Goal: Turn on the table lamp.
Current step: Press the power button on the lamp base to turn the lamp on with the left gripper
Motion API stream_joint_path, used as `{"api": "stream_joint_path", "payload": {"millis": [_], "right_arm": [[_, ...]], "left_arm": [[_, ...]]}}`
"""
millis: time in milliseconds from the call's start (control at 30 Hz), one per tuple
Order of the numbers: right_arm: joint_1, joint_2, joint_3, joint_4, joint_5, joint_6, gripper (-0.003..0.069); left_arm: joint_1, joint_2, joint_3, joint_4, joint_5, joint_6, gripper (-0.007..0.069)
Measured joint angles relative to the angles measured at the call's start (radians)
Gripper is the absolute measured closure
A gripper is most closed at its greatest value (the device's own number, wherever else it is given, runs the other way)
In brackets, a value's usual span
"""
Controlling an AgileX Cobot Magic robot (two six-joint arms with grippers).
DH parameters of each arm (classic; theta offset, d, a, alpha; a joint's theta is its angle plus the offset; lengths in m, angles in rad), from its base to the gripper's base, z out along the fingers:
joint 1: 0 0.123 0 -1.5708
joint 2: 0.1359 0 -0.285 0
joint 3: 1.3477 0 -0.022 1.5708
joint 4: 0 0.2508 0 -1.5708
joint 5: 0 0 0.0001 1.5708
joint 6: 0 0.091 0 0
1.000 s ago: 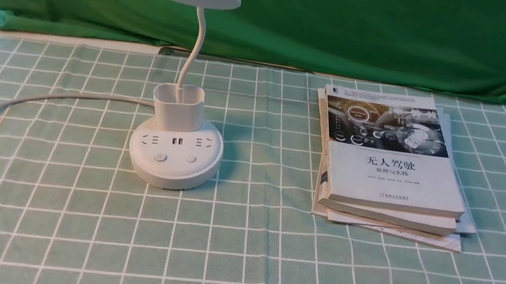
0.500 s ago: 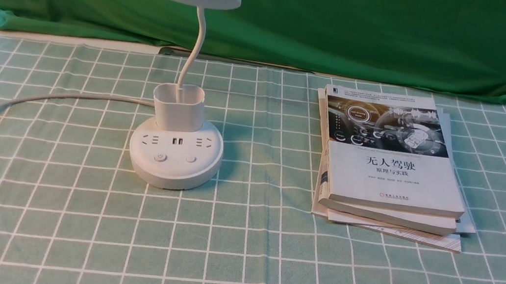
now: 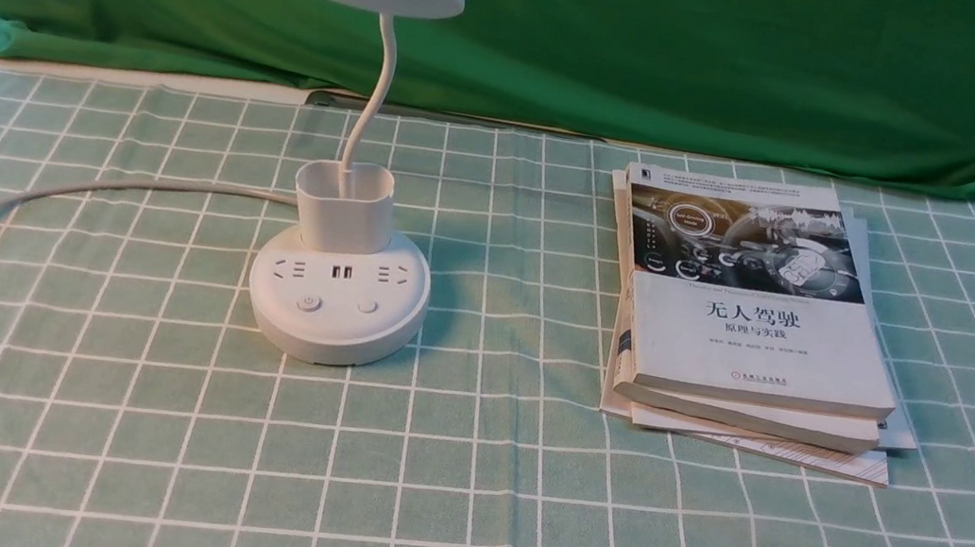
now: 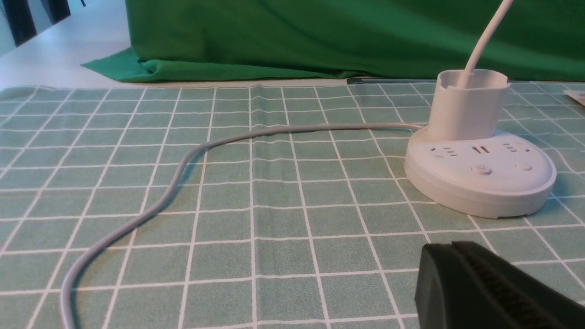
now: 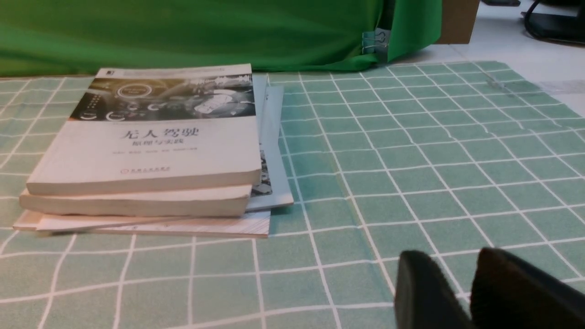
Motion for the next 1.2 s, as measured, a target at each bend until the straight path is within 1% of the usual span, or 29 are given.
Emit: {"api": "stream_joint_path", "payload": {"millis": [167,233,333,467,500,533,600,667,700,767,800,833,867,900,933,967,1000,1033,1133,1200], "right_arm": [[0.000,0.000,0.000,0.000,0.000,0.000,0.0422],[0.000,0.000,0.000,0.000,0.000,0.000,0.0422],[0.000,0.000,0.000,0.000,0.000,0.000,0.0422],[0.000,0.000,0.000,0.000,-0.001,0.001,0.0422],[0.000,0.000,0.000,0.000,-0.001,0.001,0.0422],[0.000,0.000,0.000,0.000,0.000,0.001,0.0422],[0.000,0.000,0.000,0.000,0.000,0.001,0.0422],[0.000,0.000,0.000,0.000,0.000,0.001,0.0422],[0.000,0.000,0.000,0.000,0.000,0.001,0.0422],[0.000,0.000,0.000,0.000,0.000,0.001,0.0422],[0.000,0.000,0.000,0.000,0.000,0.001,0.0422],[0.000,0.000,0.000,0.000,0.000,0.001,0.0422],[0.000,0.000,0.000,0.000,0.000,0.001,0.0422],[0.000,0.000,0.000,0.000,0.000,0.001,0.0422],[0.000,0.000,0.000,0.000,0.000,0.001,0.0422],[0.000,0.000,0.000,0.000,0.000,0.001,0.0422],[0.000,0.000,0.000,0.000,0.000,0.001,0.0422],[0.000,0.000,0.000,0.000,0.000,0.001,0.0422],[0.000,0.000,0.000,0.000,0.000,0.001,0.0422],[0.000,0.000,0.000,0.000,0.000,0.001,0.0422]], "left_arm": [[0.000,0.000,0.000,0.000,-0.005,0.011,0.0603],[0.000,0.000,0.000,0.000,-0.048,0.011,0.0603],[0.000,0.000,0.000,0.000,-0.234,0.014,0.0603],[0.000,0.000,0.000,0.000,-0.582,0.015,0.0603],[0.000,0.000,0.000,0.000,-0.582,0.015,0.0603],[0.000,0.000,0.000,0.000,-0.698,0.015,0.0603],[0.000,0.000,0.000,0.000,-0.827,0.007,0.0603],[0.000,0.000,0.000,0.004,-0.932,-0.028,0.0603],[0.000,0.000,0.000,0.004,-0.954,-0.036,0.0603],[0.000,-0.002,-0.004,0.004,-1.068,-0.126,0.0603],[0.000,-0.002,-0.004,0.004,-1.068,-0.126,0.0603],[0.000,-0.002,-0.050,0.004,-1.042,-0.202,0.0603],[0.000,-0.002,-0.101,0.004,-0.986,-0.240,0.0603],[0.000,0.000,-0.113,0.004,-0.972,-0.247,0.0603],[0.000,0.021,-0.228,0.004,-0.817,-0.294,0.0603],[0.000,0.042,-0.293,0.001,-0.714,-0.308,0.0603],[0.000,0.087,-0.390,0.000,-0.549,-0.318,0.0603],[0.000,0.105,-0.421,0.002,-0.493,-0.318,0.0603],[0.000,0.302,-0.610,0.042,-0.094,-0.309,0.0603],[0.000,0.379,-0.637,0.046,-0.003,-0.308,0.0603]]}}
